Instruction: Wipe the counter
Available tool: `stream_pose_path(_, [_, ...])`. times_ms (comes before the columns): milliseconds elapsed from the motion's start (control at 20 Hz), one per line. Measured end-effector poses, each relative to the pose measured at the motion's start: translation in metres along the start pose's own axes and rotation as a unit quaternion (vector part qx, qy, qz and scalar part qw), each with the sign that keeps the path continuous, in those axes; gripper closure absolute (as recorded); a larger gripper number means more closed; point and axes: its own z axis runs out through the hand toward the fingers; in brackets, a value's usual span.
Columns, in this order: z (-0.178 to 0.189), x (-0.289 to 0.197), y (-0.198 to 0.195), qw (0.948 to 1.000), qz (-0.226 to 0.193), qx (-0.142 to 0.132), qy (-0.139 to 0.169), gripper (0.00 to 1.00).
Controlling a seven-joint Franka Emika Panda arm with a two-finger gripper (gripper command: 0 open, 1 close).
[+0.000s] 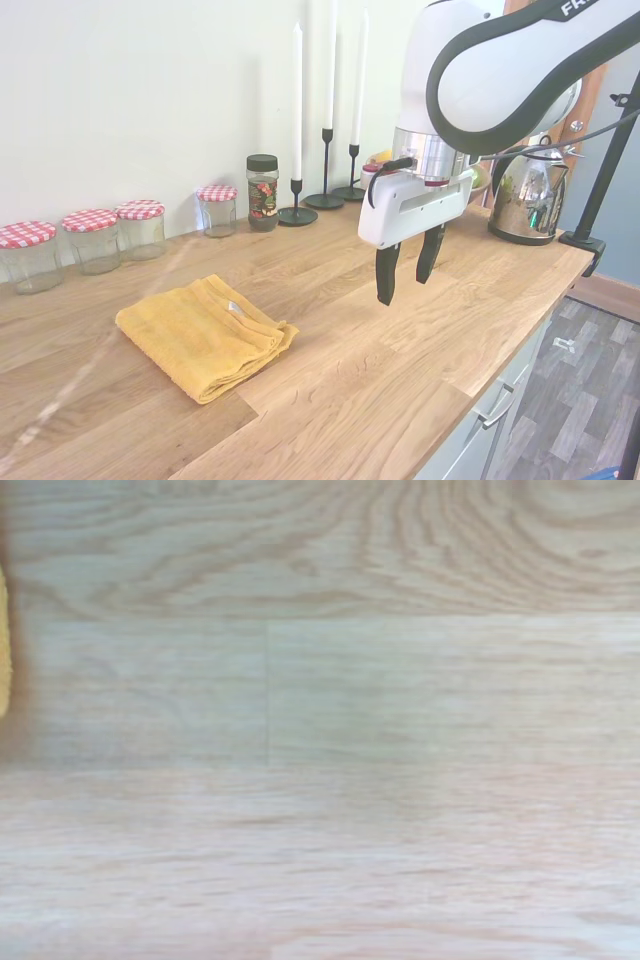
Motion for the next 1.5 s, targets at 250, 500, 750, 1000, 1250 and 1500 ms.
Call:
stream_pose_path(250, [0.0,0.0,0.0,1.0,0.0,0.0,0.0,0.0])
stream_pose_path(500, [0.001,0.003,-0.004,1.0,-0.001,0.002,0.001,0.0])
stream_pose_path(750, [0.003,0.003,-0.029,0.9999,-0.012,0.005,0.004,0.0])
stream_pose_path(1000, [-0.002,-0.009,-0.067,0.9995,-0.029,0.008,0.009,0.0])
stream_pose_path(1250, [-0.018,-0.019,-0.108,0.9986,-0.049,0.01,0.016,0.0])
stream_pose_path(1500, [-0.032,-0.033,-0.15,0.9971,-0.072,0.015,0.019,0.0])
